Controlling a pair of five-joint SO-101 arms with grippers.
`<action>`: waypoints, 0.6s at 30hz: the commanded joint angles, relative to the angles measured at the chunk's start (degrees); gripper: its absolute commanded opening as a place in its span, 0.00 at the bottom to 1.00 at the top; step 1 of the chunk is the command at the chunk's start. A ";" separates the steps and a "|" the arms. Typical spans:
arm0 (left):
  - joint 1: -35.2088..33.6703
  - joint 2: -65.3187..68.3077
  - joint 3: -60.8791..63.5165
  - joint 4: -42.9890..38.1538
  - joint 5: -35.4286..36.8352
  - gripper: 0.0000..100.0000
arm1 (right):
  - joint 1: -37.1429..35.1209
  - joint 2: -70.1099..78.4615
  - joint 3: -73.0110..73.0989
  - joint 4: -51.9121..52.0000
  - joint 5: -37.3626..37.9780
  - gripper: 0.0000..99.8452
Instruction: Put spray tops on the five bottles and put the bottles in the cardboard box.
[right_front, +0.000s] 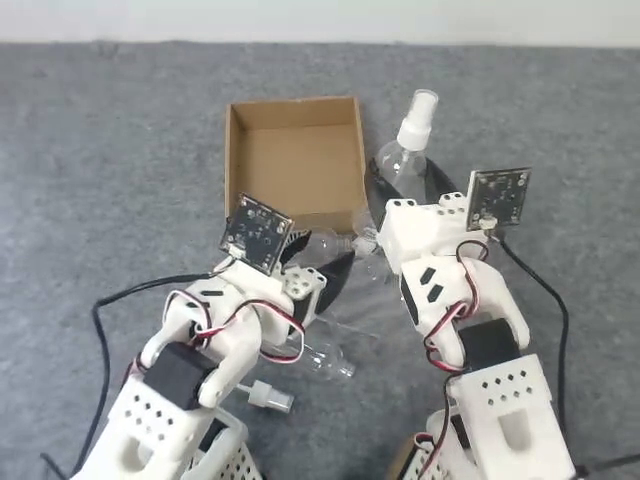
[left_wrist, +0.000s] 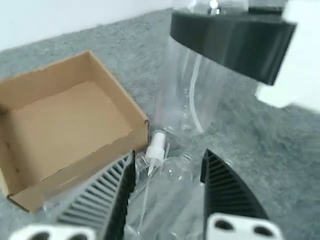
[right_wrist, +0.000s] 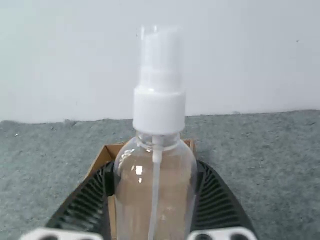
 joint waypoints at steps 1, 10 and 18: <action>-0.18 -1.23 1.19 -5.45 0.00 0.21 | -3.65 -0.40 -4.57 -0.92 -0.88 0.02; -5.27 -1.14 6.11 -14.42 -0.35 0.21 | -6.11 -6.37 -4.48 4.70 -0.79 0.02; -6.59 -1.14 6.11 -14.77 -0.26 0.21 | -6.29 -8.22 -3.69 6.11 -0.79 0.02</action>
